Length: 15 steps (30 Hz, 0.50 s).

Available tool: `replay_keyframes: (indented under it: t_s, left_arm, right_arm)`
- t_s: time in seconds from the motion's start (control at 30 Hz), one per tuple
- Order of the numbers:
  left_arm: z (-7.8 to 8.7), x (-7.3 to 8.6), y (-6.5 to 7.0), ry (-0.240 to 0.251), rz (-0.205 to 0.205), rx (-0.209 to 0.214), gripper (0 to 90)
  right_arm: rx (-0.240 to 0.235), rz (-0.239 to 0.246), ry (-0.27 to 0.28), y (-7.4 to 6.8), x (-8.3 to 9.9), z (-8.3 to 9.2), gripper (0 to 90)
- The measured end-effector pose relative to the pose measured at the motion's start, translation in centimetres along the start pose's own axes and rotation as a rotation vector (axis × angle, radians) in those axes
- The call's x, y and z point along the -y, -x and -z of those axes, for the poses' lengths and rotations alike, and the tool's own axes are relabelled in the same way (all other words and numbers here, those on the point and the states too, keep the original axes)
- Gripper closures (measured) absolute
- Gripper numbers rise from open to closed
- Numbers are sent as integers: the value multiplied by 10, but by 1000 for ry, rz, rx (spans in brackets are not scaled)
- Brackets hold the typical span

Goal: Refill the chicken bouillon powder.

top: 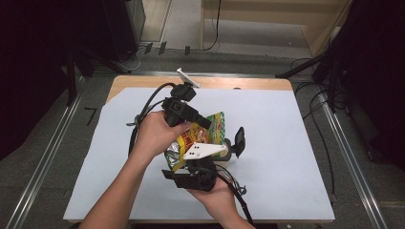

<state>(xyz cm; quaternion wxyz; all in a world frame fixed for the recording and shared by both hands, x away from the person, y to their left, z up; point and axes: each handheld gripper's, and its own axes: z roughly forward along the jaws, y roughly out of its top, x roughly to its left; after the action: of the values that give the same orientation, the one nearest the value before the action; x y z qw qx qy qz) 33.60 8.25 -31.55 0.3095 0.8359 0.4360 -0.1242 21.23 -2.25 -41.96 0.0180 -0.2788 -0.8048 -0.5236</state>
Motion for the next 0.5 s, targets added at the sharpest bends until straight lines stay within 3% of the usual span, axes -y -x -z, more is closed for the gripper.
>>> replay_keyframes:
  t_s: [0.5]
  left_arm:
    - [1, 2, 0, -1, -21, 5, 809]
  right_arm:
    - [9, 19, -9, -2, 1, -2, 631]
